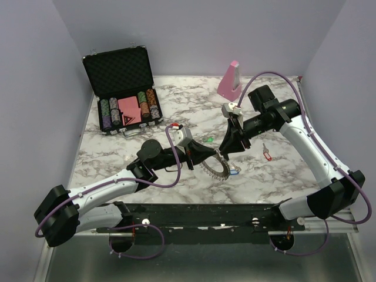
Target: Put the keys on the keyring
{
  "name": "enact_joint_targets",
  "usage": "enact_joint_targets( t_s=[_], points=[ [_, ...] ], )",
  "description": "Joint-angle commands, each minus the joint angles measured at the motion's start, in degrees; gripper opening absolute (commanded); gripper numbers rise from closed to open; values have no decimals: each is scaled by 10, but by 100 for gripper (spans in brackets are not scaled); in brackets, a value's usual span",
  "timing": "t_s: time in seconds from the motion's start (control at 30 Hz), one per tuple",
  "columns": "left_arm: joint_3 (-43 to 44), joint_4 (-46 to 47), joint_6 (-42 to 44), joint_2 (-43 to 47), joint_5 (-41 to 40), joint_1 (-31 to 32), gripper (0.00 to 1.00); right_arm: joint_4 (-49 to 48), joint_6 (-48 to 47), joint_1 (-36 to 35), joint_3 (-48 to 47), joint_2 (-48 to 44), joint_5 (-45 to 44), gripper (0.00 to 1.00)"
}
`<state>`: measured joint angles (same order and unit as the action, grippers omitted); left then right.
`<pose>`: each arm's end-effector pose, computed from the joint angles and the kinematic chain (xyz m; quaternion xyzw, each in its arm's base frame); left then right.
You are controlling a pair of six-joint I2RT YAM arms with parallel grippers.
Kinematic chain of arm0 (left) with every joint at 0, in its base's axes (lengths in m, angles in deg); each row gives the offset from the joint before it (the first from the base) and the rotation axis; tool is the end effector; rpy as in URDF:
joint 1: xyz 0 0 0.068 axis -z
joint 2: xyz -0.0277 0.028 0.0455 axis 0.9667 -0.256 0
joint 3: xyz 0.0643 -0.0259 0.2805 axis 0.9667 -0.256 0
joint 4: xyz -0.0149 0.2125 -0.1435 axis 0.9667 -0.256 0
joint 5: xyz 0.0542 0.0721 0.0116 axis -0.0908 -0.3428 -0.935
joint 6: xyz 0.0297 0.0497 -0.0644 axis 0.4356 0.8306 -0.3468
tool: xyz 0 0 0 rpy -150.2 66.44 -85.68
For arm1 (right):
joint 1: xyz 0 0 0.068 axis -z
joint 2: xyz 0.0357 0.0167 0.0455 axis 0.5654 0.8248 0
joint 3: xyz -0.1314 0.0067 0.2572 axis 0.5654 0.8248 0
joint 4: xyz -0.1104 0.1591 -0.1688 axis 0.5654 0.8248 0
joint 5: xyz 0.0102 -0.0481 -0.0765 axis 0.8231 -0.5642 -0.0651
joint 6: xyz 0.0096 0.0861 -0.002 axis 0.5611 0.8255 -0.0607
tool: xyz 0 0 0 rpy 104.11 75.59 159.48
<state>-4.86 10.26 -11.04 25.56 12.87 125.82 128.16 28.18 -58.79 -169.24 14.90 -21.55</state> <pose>0.1473 -0.2306 0.3253 0.3312 0.5568 -0.5401 0.5371 0.2033 0.1683 0.3663 -0.5914 0.5880 0.4734 0.2835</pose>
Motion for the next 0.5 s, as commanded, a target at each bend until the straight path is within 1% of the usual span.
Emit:
enact_joint_targets(
  t_s=[0.0, 0.17, 0.47],
  points=[
    [6, 34, -3, 3, 8, 1, 0, -6, -3, 2, 9, 0, 26, 30],
    [12, 33, -4, -1, 10, 1, 0, 8, -25, 2, 6, 1, 37, 26],
    [15, 42, -10, -9, 11, 1, 0, 10, -30, 2, 7, 9, 49, 20]
  ],
)
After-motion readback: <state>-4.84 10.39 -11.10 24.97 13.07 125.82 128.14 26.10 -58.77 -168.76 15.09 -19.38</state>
